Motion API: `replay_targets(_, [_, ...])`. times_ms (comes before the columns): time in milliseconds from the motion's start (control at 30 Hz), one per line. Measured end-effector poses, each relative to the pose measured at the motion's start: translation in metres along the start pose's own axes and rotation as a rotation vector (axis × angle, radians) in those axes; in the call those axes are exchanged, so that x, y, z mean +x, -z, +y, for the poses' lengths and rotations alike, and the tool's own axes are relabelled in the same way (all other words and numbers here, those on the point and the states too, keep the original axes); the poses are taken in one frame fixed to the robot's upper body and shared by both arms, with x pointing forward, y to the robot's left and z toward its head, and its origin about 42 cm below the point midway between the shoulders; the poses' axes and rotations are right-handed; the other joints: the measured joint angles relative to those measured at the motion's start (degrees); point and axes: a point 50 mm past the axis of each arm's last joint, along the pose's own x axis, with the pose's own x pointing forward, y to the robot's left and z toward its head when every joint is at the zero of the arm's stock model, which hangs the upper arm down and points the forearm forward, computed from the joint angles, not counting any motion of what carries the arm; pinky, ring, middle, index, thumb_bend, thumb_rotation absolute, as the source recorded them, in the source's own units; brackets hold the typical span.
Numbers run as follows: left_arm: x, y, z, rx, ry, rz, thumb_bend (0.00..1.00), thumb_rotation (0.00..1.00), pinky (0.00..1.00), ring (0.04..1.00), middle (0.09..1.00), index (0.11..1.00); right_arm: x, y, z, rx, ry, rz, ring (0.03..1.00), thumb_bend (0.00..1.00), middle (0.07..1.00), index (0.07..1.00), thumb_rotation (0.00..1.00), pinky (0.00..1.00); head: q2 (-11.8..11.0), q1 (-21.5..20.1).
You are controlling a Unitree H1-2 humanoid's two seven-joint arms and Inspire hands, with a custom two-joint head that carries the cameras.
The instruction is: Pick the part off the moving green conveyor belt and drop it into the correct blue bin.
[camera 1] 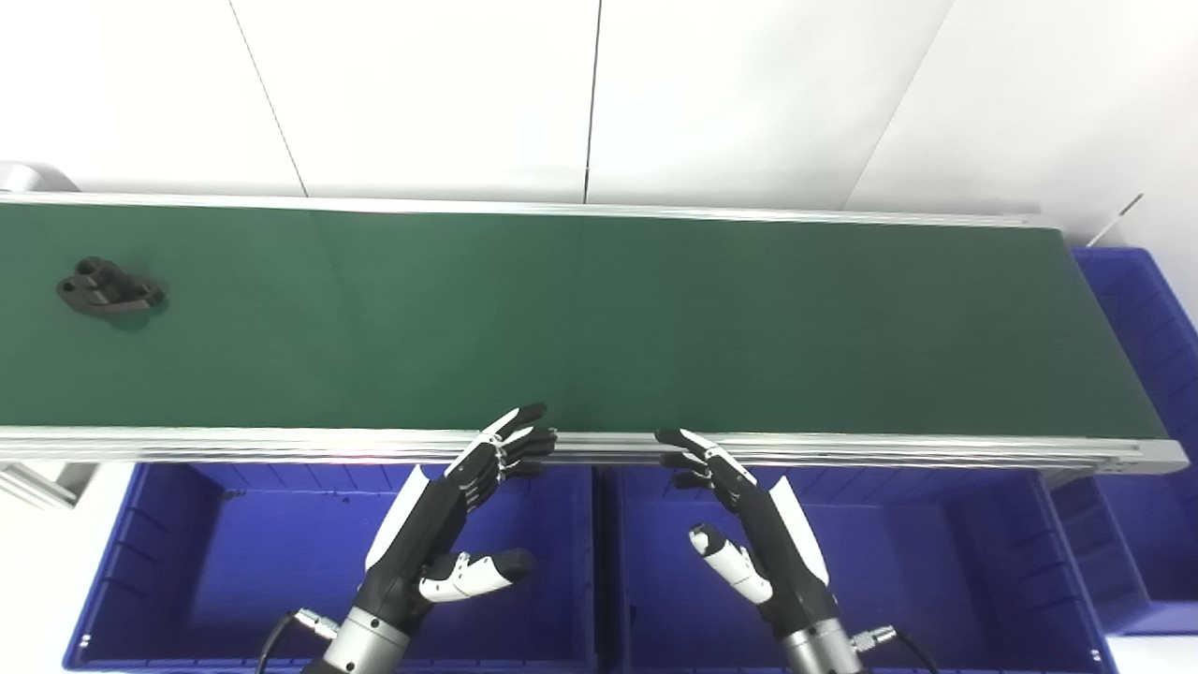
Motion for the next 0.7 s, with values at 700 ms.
replay_targets(700, [-0.0003,0.0005,0.0002,-0.002,0.001,0.001,0.87,0.69,0.79,0.828,0.846,0.895,0.0006,-0.0003,0.0008,0.002,0.001,-0.001,0.787,0.79,0.859,0.823,1.0,0.72,-0.18,-0.18])
